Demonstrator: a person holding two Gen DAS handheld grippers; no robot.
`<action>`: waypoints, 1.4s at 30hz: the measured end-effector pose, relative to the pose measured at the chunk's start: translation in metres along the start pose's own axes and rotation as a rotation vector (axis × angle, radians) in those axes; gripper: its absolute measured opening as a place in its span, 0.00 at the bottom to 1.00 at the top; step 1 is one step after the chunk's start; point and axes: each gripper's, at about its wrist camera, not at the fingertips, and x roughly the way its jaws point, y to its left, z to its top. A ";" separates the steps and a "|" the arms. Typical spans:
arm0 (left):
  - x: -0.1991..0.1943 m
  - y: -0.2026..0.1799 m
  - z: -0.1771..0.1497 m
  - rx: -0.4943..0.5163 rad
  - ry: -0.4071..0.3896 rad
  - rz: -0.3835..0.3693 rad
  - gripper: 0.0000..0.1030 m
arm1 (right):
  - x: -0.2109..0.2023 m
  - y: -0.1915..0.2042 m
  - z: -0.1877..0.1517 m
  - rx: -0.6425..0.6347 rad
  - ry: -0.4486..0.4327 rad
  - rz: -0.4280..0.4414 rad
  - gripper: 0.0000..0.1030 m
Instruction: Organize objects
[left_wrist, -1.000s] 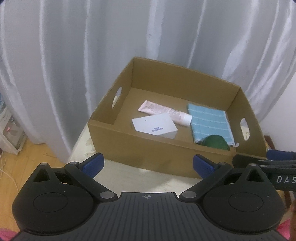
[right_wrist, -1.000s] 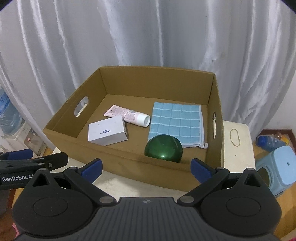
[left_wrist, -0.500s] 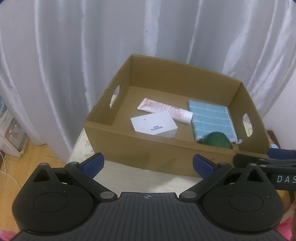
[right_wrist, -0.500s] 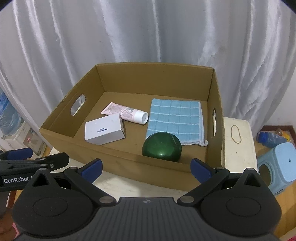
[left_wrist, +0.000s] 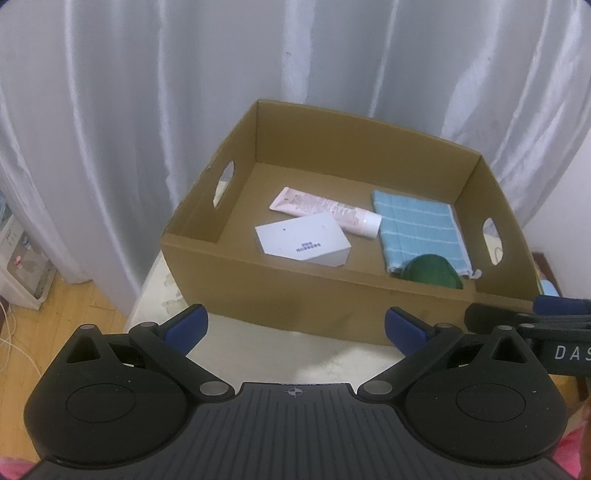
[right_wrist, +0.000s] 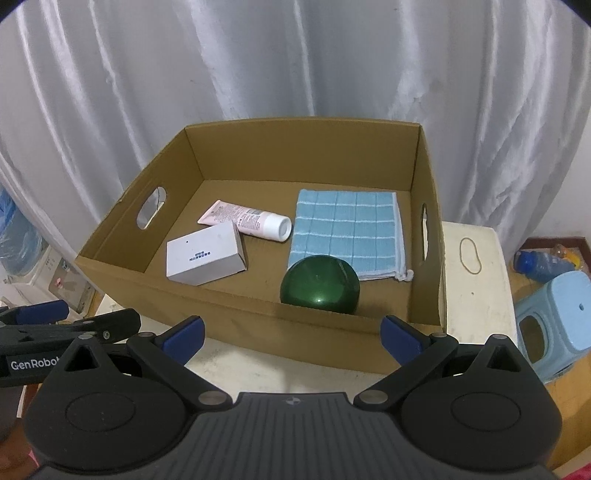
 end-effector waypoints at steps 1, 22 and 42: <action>-0.001 0.000 0.000 0.000 -0.001 -0.001 0.99 | 0.000 0.000 0.000 0.000 0.000 0.000 1.00; -0.006 0.001 0.005 0.001 -0.012 -0.003 0.99 | -0.006 0.003 -0.002 0.006 -0.008 0.002 1.00; -0.007 0.000 0.007 0.003 -0.012 -0.001 0.99 | -0.008 0.003 -0.001 0.015 -0.010 0.002 1.00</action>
